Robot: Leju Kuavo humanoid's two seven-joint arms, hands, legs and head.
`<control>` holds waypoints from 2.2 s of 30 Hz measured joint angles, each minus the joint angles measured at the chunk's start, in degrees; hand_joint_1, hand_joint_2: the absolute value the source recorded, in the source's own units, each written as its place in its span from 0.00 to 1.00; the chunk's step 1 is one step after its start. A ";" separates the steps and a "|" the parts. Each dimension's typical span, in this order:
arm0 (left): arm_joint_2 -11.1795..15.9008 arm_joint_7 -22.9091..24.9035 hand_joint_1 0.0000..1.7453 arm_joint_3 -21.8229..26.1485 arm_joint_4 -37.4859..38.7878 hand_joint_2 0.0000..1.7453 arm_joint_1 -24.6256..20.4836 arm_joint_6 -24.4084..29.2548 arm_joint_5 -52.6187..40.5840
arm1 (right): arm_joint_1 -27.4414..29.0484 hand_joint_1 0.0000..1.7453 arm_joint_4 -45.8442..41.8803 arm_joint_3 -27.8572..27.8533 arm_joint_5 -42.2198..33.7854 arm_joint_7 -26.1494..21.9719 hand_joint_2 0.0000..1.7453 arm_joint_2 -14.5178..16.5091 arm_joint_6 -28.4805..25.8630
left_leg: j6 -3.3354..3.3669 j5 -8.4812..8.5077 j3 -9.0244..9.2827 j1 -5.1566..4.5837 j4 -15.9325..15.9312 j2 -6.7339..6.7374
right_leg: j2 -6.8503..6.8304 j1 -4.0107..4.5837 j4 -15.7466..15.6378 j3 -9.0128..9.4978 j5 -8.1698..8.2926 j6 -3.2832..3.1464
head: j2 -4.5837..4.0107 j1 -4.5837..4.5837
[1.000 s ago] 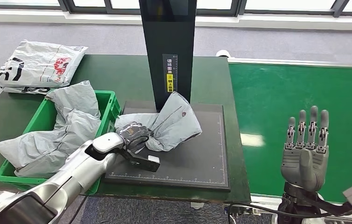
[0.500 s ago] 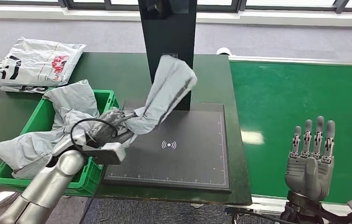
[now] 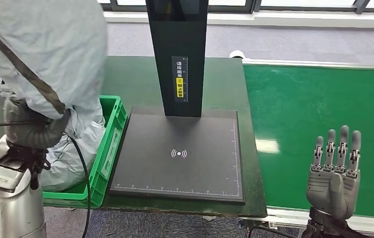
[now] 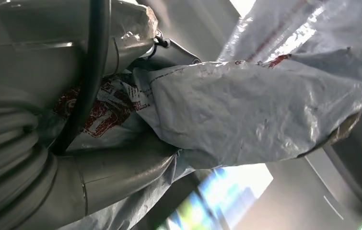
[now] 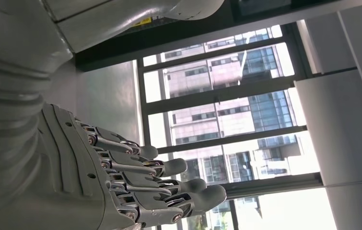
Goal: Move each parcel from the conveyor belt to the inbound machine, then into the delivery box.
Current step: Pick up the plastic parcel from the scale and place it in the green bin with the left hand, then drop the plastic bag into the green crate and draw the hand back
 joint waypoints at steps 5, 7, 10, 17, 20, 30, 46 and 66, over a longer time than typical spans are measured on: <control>-1.83 7.34 1.00 2.13 -2.04 1.00 -0.05 21.00 -24.92 | 0.79 0.00 -1.52 -0.84 0.85 0.55 1.00 1.12 -0.48 | 0.00 0.00 0.00 0.00 0.00 -0.01 | 0.00 0.00 0.00 0.00 0.00 0.00 | 0.00 0.00; -1.94 12.05 1.00 2.33 -1.87 1.00 -0.06 25.74 -35.14 | 0.90 0.00 -1.85 -0.90 1.11 0.74 1.00 1.45 -0.51 | 0.00 0.00 0.00 0.00 0.00 -0.01 | 0.00 0.00 0.00 0.00 0.00 0.00 | 0.00 0.00; -1.72 21.48 1.00 2.24 -0.01 1.00 -0.31 28.87 -54.63 | 0.88 0.00 -2.04 -0.91 1.67 1.17 1.00 1.84 -0.33 | 0.00 0.00 0.00 -0.01 0.00 -0.01 | -0.01 -0.01 -0.01 -0.01 -0.01 0.01 | 0.00 0.00; 1.97 33.75 1.00 -2.07 7.73 1.00 -1.23 22.80 -66.29 | 0.66 0.00 -2.02 -0.92 2.10 2.04 1.00 1.95 1.18 | -0.01 0.01 0.01 -0.01 0.01 0.02 | 0.02 -0.01 -0.01 -0.05 0.03 0.00 | 0.00 0.00; 5.87 39.56 1.00 -7.22 13.17 1.00 -2.72 19.76 -66.34 | 0.50 0.00 -1.91 -0.97 2.11 2.27 1.00 1.95 2.50 | -0.03 0.03 0.00 0.00 0.01 0.00 | 0.01 0.00 0.00 -0.04 0.03 -0.01 | 0.00 0.00; 12.18 35.28 1.00 -12.41 29.10 1.00 -4.69 15.16 -66.36 | 0.01 0.00 -0.54 -2.02 1.68 2.20 1.00 1.95 5.42 | -0.04 0.01 -0.06 0.00 0.00 0.24 | 0.21 0.00 0.01 -0.15 0.05 -0.04 | 0.00 0.00; 16.06 35.07 1.00 -12.14 36.93 1.00 -2.56 5.90 -65.91 | -1.29 0.00 2.03 -2.24 1.90 2.06 1.00 1.95 6.52 | -0.05 -0.01 -0.11 0.01 -0.01 0.22 | 0.18 0.01 0.02 -0.14 0.04 -0.04 | 0.00 0.00; 22.25 51.10 1.00 -6.96 30.41 1.00 6.29 -1.22 -66.40 | -3.75 0.00 5.32 -2.07 1.90 2.23 1.00 1.94 3.61 | -0.14 -0.02 -0.08 0.16 -0.05 0.22 | 0.14 0.13 0.04 -0.11 -0.01 -0.13 | 0.00 -0.01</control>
